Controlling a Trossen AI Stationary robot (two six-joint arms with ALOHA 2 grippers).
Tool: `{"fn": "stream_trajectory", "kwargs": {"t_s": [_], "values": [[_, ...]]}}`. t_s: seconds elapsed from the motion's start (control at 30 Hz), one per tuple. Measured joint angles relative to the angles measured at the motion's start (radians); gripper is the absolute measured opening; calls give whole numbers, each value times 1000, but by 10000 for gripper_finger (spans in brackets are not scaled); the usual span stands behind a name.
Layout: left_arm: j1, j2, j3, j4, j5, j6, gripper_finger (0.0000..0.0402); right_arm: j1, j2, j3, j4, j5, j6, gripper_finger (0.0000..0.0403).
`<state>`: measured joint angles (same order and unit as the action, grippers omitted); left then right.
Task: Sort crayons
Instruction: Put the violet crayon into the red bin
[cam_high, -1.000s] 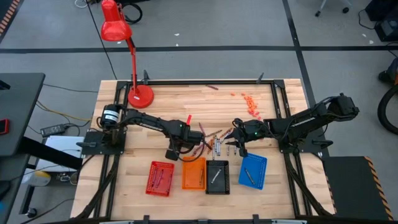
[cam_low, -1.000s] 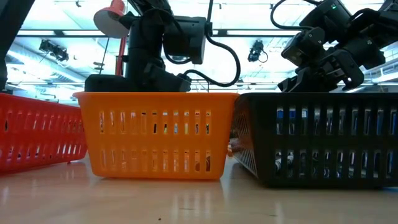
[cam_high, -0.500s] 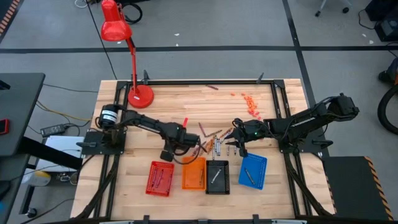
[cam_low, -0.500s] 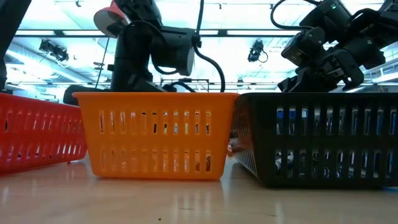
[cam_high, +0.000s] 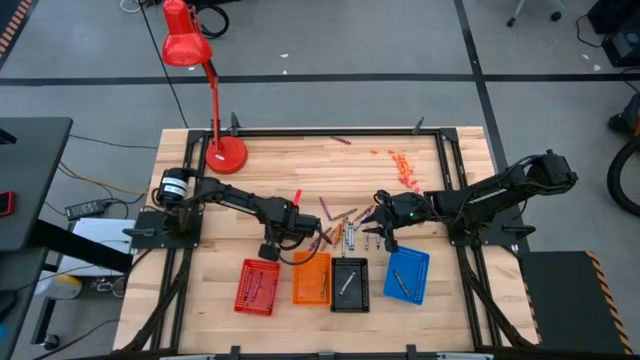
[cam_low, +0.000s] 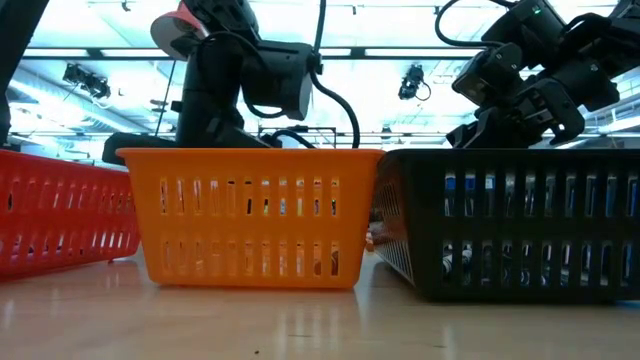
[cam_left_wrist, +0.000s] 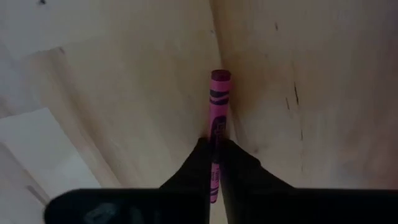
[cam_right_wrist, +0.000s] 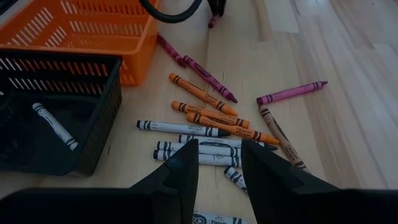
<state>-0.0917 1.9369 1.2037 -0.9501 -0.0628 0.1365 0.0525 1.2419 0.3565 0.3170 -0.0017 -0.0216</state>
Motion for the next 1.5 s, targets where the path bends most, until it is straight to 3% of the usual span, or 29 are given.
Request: {"fn": "stream_trajectory", "kwargs": {"t_s": [0.43,0.67,0.83,1.03,1.5], "values": [[-9,-14,59,-51,9,-248,28,0,0,0,-5,5,0,125],[-67,-94,138,-145,-1,-377,28,0,0,0,4,8,0,125],[-126,-183,170,-168,3,-598,29,0,0,0,3,8,0,125],[-233,-268,172,-167,9,-981,29,0,0,0,3,8,0,125],[-492,-266,119,-120,-25,-1506,30,0,0,0,9,6,3,125]]}}
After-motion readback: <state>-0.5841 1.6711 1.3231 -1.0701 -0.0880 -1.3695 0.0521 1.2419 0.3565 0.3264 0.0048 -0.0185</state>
